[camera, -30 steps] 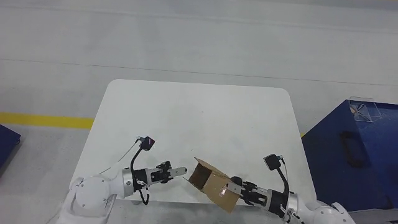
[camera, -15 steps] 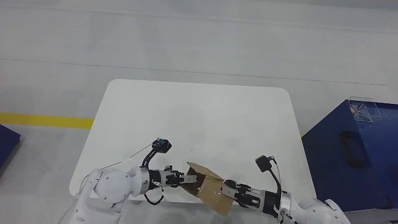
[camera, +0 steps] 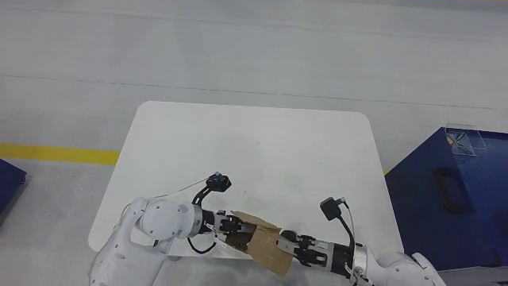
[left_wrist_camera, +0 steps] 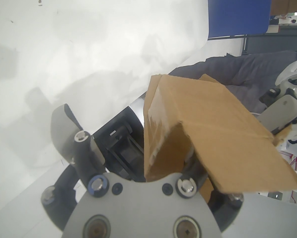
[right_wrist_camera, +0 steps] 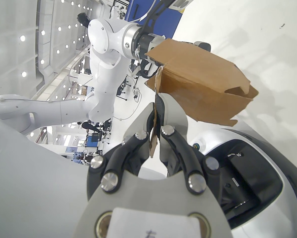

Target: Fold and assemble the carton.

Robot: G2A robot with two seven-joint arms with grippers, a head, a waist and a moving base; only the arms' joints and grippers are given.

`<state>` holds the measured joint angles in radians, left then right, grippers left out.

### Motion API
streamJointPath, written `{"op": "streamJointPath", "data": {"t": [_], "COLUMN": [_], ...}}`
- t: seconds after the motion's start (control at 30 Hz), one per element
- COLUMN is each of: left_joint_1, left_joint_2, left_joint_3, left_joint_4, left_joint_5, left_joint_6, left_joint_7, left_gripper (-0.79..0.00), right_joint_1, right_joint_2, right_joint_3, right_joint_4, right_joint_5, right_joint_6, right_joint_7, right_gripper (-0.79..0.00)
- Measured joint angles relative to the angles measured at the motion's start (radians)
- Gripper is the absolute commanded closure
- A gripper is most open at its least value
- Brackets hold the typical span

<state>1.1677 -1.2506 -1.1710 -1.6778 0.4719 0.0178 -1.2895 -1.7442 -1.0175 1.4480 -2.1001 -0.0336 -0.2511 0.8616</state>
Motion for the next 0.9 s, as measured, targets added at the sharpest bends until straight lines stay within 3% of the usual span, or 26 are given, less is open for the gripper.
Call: {"op": "streamJointPath", "data": {"t": [0.03,0.07,0.1,0.4,0.43,0.47,0.5,0.73,0.9], "left_joint_1": [-0.003,-0.007,-0.009,-0.019,-0.020,-0.019,-0.019,-0.011,-0.002], "left_joint_2": [0.000,0.001,0.002,0.008,0.009,0.010,0.011,0.011,0.003], "left_joint_3": [0.002,0.006,0.009,0.032,0.032,0.033,0.033,0.016,-0.035], "left_joint_4": [0.002,0.004,0.002,0.000,-0.001,-0.001,-0.002,0.018,0.071], "left_joint_5": [-0.007,-0.015,-0.018,-0.073,-0.081,-0.091,-0.096,-0.218,-0.469], "left_joint_6": [-0.004,-0.009,-0.013,-0.016,-0.020,-0.023,-0.025,0.030,0.106], "left_joint_7": [0.001,-0.004,-0.008,-0.017,-0.014,-0.010,-0.007,0.037,0.116], "left_gripper": [-0.308,-0.058,0.000,0.000,0.000,0.000,0.000,0.000,0.000], "right_joint_1": [0.000,0.000,0.001,0.002,0.003,0.004,0.004,0.004,-0.021], "right_joint_2": [0.001,0.001,0.002,0.007,0.008,0.008,0.008,0.008,0.008], "right_joint_3": [0.002,0.004,0.006,0.013,0.013,0.013,0.013,0.014,0.139], "right_joint_4": [-0.001,-0.002,-0.002,-0.004,-0.003,-0.001,-0.001,-0.001,-0.026], "right_joint_5": [0.000,0.002,0.002,0.011,0.010,0.007,0.005,0.006,0.099], "right_joint_6": [0.000,0.001,0.003,0.007,0.007,0.009,0.010,0.011,-0.009], "right_joint_7": [0.000,0.001,0.002,0.008,0.008,0.009,0.009,0.007,-0.137], "right_gripper": [0.000,0.000,0.000,0.000,-0.252,-0.653,-0.785,-0.785,-0.785]}}
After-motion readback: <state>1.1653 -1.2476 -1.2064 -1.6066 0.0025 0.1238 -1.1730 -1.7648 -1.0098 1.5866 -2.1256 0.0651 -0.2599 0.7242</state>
